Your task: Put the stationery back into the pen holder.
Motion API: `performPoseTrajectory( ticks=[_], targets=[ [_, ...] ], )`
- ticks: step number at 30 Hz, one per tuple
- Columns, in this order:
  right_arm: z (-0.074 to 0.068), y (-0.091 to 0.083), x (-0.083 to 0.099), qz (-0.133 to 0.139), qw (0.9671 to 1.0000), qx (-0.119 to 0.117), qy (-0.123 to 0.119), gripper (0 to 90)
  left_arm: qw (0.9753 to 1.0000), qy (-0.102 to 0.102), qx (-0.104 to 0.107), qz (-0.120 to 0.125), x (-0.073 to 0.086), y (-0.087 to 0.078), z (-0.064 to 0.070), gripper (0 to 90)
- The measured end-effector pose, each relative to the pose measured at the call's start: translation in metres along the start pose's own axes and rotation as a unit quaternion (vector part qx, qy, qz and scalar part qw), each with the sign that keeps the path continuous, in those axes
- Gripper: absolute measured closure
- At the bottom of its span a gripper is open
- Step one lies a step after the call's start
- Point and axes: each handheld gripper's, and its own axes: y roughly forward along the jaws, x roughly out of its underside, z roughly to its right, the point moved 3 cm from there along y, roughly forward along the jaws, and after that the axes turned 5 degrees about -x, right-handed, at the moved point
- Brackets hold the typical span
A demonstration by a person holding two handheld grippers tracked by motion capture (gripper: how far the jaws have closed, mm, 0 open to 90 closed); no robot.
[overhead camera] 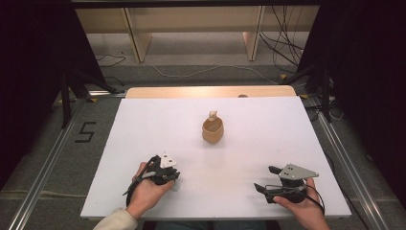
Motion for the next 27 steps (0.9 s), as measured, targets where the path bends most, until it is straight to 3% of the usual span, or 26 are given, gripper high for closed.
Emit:
performPoseTrajectory(
  ticks=[3,7,10,16,21,27],
  targets=[
    [0.0,0.0,0.0,0.0,1.0,0.0,0.0,16.7,0.9997,-0.002,0.003,0.024,0.003,-0.007,-0.002,65.3],
    [0.0,0.0,0.0,0.001,1.0,0.0,-0.002,16.7,0.998,-0.001,0.023,0.058,0.009,-0.017,-0.004,49.0],
    [0.0,0.0,0.0,-0.002,1.0,0.0,-0.002,16.7,0.9976,0.0,0.037,0.058,0.018,-0.024,-0.005,40.8],
    [0.0,0.001,0.0,-0.003,1.0,0.001,-0.002,16.7,0.9978,-0.004,0.032,0.057,0.033,-0.037,-0.007,28.1],
    [0.0,0.003,-0.001,-0.004,1.0,0.0,-0.001,16.7,0.9979,0.001,0.036,0.055,0.044,-0.044,-0.008,27.2],
    [-0.007,0.012,-0.007,-0.004,0.9999,-0.013,-0.009,16.7,0.9987,0.005,0.041,0.03,0.061,-0.048,-0.008,30.9]
  ],
)
